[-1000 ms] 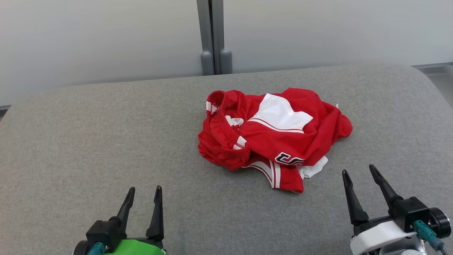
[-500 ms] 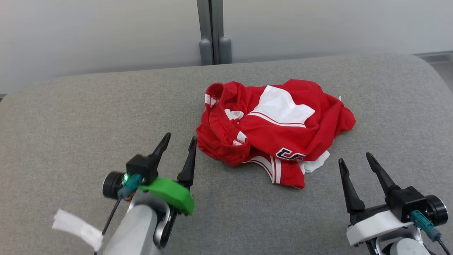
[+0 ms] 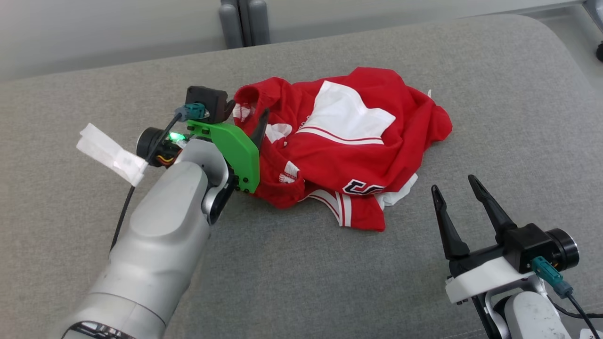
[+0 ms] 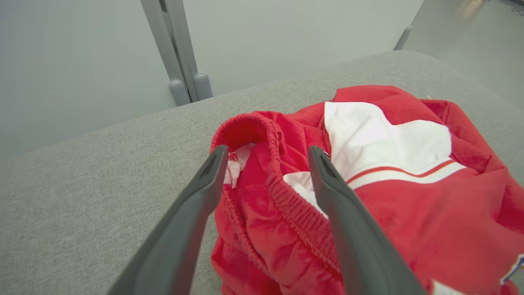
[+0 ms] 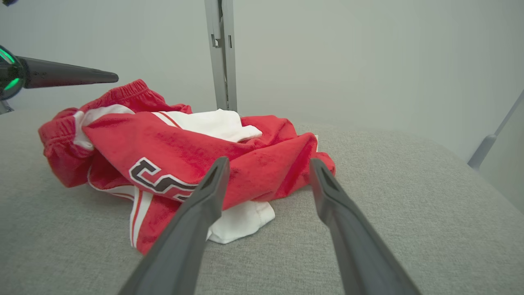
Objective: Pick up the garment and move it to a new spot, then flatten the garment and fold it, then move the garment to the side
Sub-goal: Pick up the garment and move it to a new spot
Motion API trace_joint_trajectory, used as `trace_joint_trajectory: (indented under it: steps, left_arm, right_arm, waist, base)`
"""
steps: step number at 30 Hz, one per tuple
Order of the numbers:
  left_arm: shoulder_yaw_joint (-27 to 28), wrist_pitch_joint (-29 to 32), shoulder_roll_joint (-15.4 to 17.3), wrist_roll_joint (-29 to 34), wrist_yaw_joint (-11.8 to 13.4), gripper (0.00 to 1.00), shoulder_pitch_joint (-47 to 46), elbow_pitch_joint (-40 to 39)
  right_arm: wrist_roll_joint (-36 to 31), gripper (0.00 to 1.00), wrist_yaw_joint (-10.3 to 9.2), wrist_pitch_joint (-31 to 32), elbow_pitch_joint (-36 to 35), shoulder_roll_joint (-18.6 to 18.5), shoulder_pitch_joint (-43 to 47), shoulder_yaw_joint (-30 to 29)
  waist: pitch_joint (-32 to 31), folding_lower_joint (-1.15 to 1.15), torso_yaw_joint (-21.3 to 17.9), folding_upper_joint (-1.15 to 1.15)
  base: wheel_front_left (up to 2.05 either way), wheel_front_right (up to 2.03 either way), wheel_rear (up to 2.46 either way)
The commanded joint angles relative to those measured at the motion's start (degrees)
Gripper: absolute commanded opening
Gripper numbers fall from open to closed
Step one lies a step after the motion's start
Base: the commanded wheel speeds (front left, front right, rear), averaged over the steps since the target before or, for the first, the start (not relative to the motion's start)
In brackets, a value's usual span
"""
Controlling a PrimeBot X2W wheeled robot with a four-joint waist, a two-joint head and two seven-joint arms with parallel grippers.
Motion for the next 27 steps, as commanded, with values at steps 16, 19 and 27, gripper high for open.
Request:
trace_joint_trajectory:
  steps: [16,19,27]
  left_arm:
    - [-5.4,1.8,1.9,-4.9,-0.2,0.00,-10.7,12.7]
    - [-5.9,-0.9,1.6,-5.2,-0.2,0.00,-10.9,13.3]
    - [-10.5,-9.3,2.6,-4.7,-0.2,0.00,-11.2,11.0]
  right_arm:
    - [1.3,1.00,-0.08,0.0,0.1,-0.1,-3.2,2.3]
    - [1.2,1.00,-0.08,0.0,0.3,-0.1,-2.8,1.6]
    - [0.0,1.00,-0.08,0.0,0.2,-0.1,-1.2,-0.6]
  waist:
    - [7.1,0.00,-6.9,0.00]
    - [6.5,0.00,-6.4,0.00]
    - [3.3,0.00,-1.8,0.00]
  base:
    - [0.00,0.00,0.00]
    - [0.00,0.00,0.00]
    - [0.00,0.00,0.00]
